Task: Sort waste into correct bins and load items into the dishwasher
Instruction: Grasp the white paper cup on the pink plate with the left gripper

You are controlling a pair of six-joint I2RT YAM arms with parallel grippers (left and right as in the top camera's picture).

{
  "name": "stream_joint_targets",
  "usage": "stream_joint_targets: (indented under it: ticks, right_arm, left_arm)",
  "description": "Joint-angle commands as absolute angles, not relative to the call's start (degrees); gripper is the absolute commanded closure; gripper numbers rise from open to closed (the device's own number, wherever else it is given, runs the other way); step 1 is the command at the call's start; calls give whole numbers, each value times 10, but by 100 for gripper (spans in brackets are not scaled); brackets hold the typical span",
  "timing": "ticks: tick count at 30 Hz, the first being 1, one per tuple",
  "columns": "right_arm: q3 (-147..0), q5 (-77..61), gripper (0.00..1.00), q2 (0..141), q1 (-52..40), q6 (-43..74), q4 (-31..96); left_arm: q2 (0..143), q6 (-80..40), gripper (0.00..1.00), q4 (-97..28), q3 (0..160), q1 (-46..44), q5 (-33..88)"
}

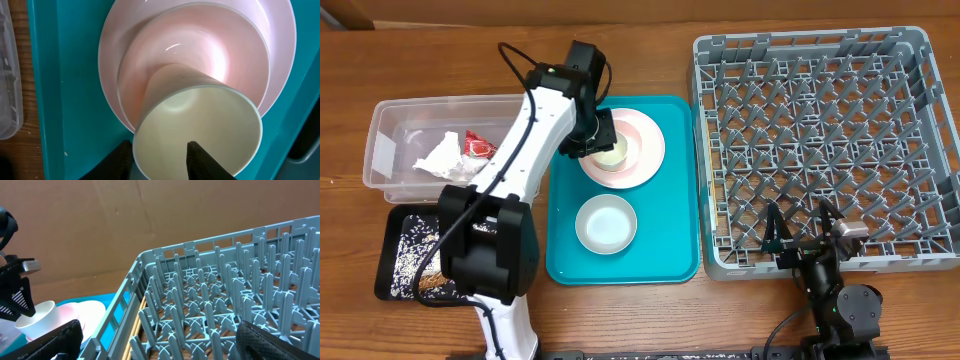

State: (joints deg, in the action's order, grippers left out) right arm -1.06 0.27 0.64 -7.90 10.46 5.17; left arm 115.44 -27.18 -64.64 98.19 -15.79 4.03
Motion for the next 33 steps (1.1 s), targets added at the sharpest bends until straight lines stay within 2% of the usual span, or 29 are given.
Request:
stream_joint_targets:
  ticks: [1, 12, 23, 33]
  right_arm:
    - [-5, 4, 0, 2, -77, 105, 48]
    - [-5, 4, 0, 2, -77, 105, 48]
    - [-5, 4, 0, 2, -77, 105, 48]
    - [-5, 4, 0, 2, -77, 105, 48]
  left_arm:
    - [1162, -257, 62, -646, 983, -159, 11]
    - [1163, -257, 63, -627, 940, -159, 11]
    - [1162, -257, 70, -616, 945, -157, 11]
    - [1162, -257, 90, -616, 946, -157, 10]
